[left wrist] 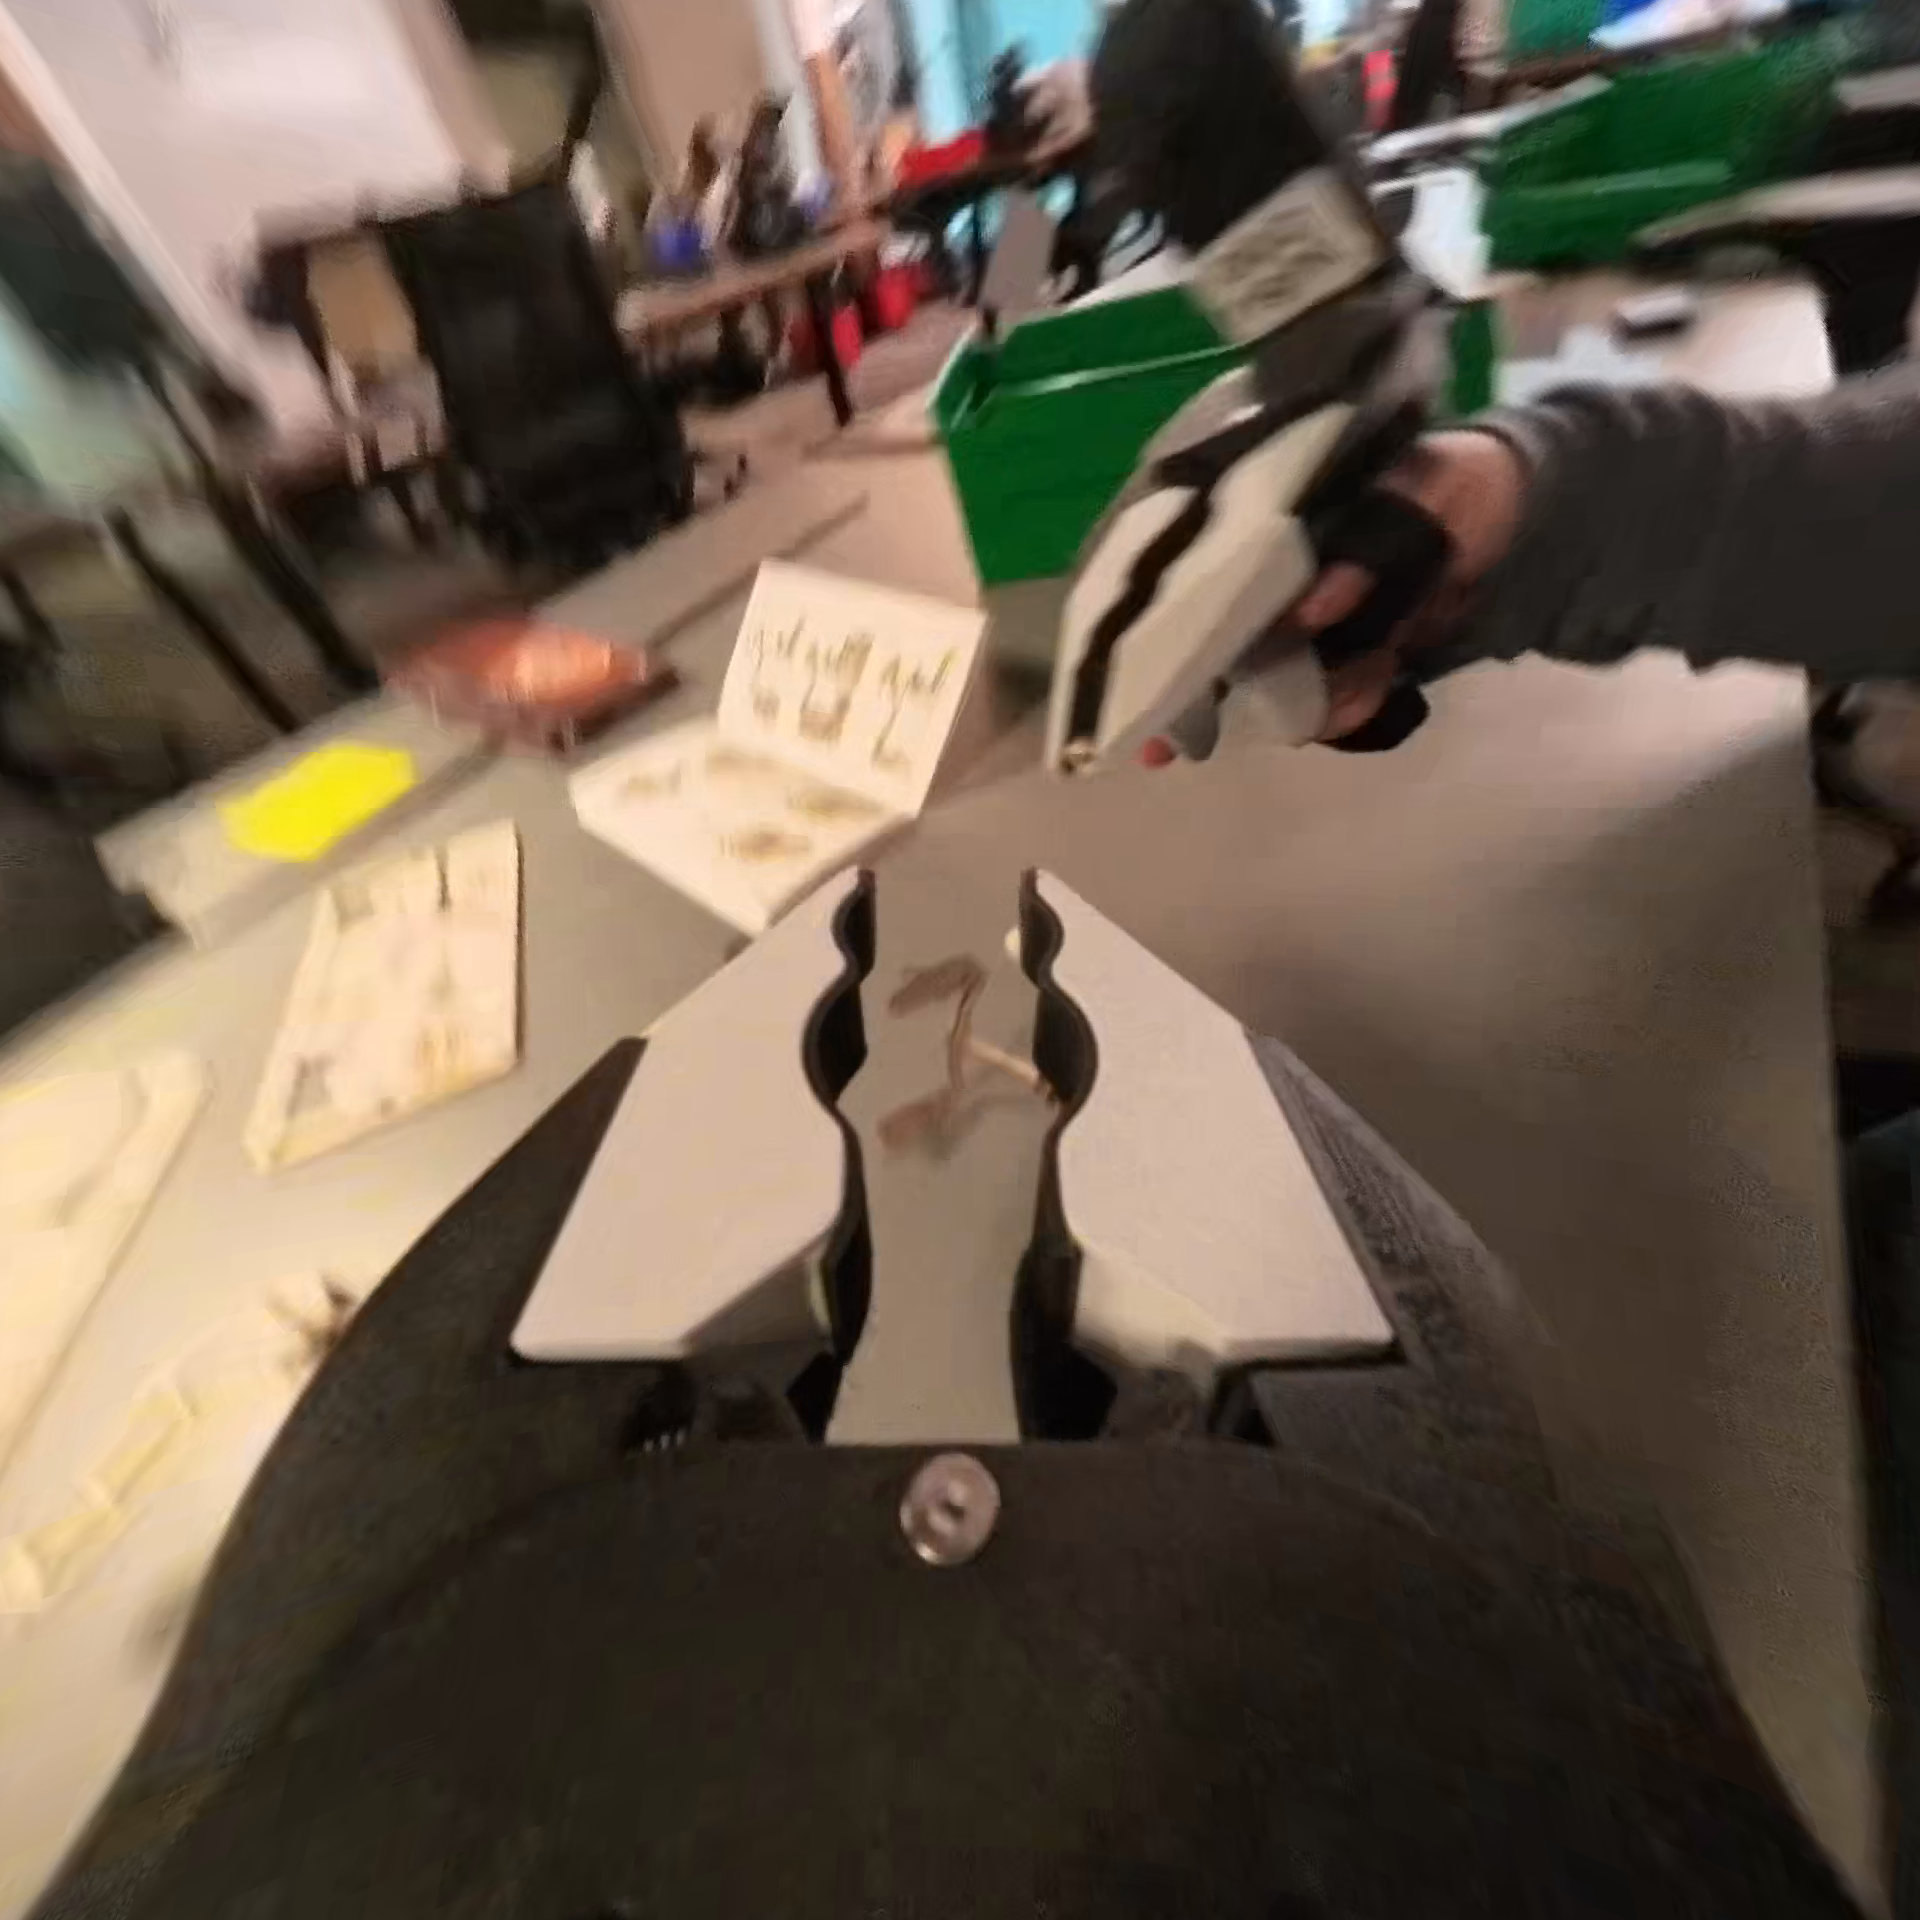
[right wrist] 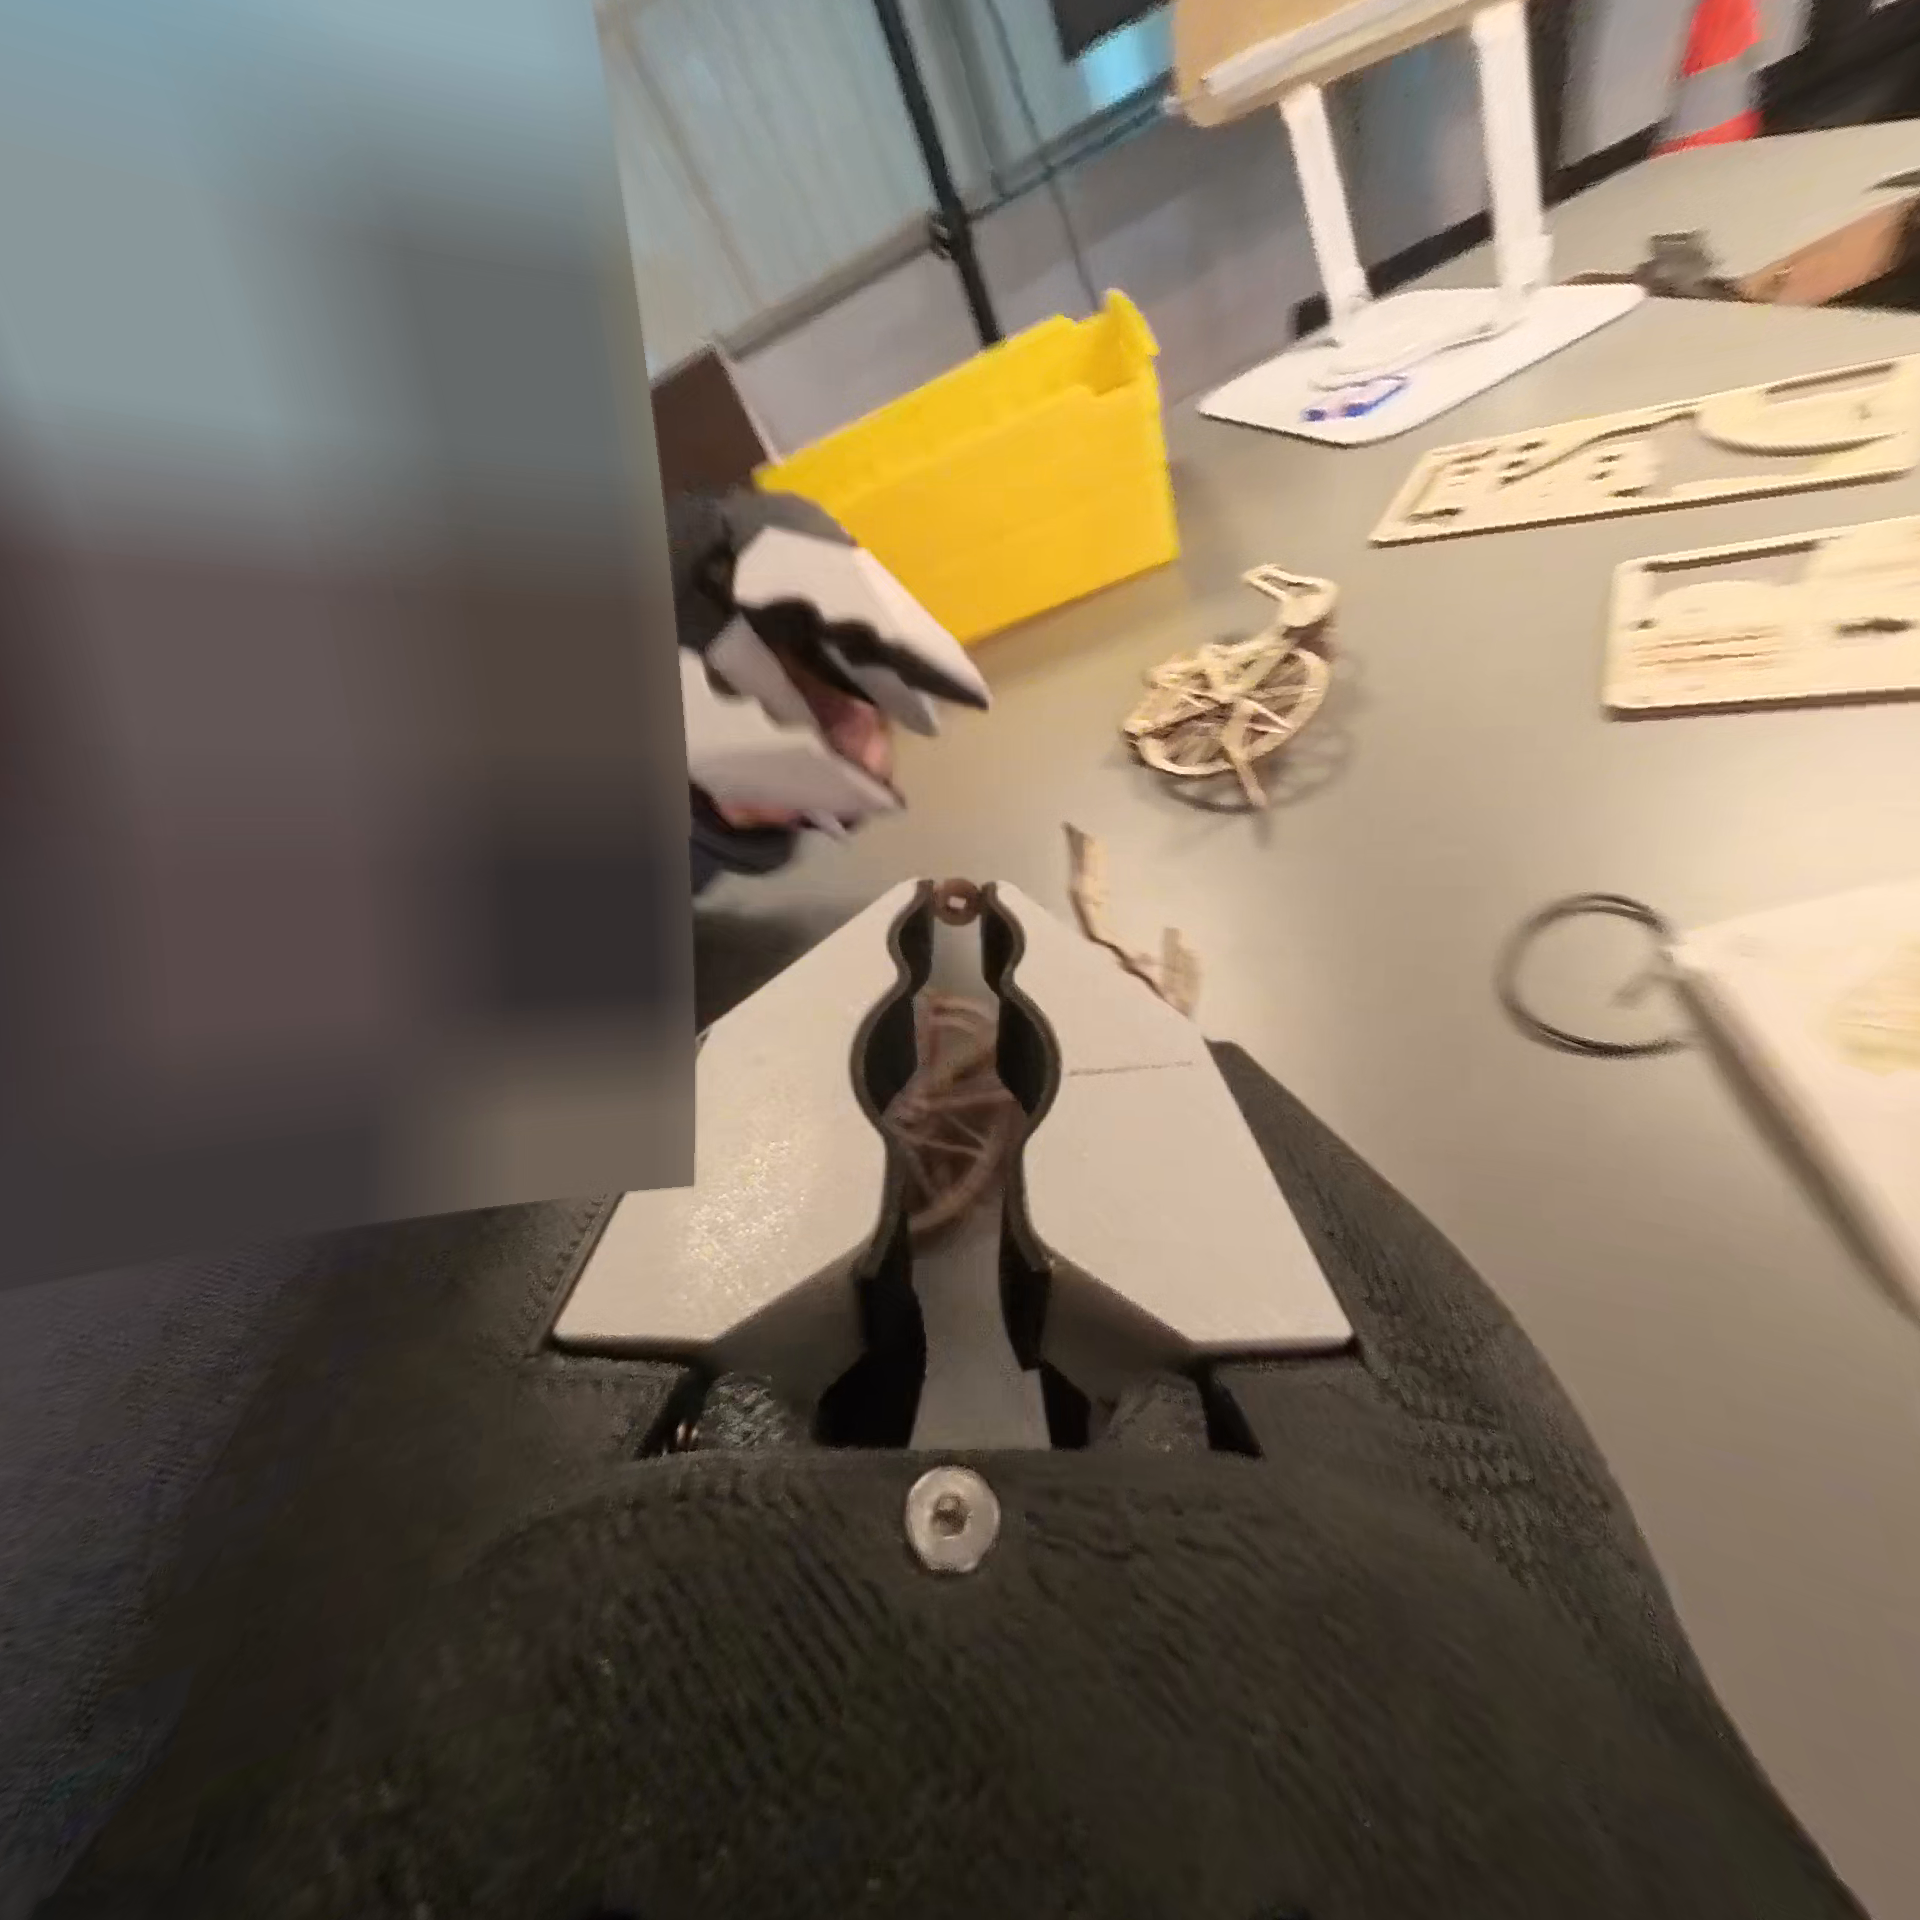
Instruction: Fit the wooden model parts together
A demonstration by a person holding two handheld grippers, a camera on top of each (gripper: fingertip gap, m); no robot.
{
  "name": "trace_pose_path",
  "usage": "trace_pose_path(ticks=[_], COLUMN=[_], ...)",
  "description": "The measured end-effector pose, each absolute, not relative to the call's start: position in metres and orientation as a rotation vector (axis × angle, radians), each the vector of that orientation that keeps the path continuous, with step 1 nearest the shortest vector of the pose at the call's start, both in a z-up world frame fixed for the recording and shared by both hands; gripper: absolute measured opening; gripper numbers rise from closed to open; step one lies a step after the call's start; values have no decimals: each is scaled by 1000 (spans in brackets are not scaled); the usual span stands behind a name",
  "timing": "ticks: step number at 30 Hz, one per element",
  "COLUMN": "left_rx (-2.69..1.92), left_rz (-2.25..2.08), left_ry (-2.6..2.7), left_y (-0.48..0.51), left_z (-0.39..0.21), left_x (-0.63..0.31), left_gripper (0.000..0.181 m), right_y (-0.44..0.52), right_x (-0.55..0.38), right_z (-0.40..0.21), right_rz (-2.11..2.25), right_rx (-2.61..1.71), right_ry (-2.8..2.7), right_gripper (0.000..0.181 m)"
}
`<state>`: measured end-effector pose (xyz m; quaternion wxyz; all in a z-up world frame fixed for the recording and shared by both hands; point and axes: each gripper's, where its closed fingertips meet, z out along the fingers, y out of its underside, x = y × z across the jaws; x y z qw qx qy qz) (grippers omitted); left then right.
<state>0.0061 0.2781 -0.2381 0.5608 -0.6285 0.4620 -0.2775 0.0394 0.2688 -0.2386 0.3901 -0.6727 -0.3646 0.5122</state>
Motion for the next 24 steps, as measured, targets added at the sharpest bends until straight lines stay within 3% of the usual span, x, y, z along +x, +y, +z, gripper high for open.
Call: trace_pose_path(ticks=[7,18,24], left_rx=[-2042,-2234,-2201], left_rz=[-1164,-1382,-1555], left_ry=[729,734,666], left_y=[285,280,288], left_z=[-297,-319,-311], left_x=[-7,23,30], left_gripper=[19,28,21], right_y=[293,284,285], right_x=[51,50,52], right_z=[-281,-266,-271], right_rz=[994,769,774], right_rx=[-1683,-1379,-1386], right_ry=[-1090,-1225,-1229], right_gripper=[6,5,6])
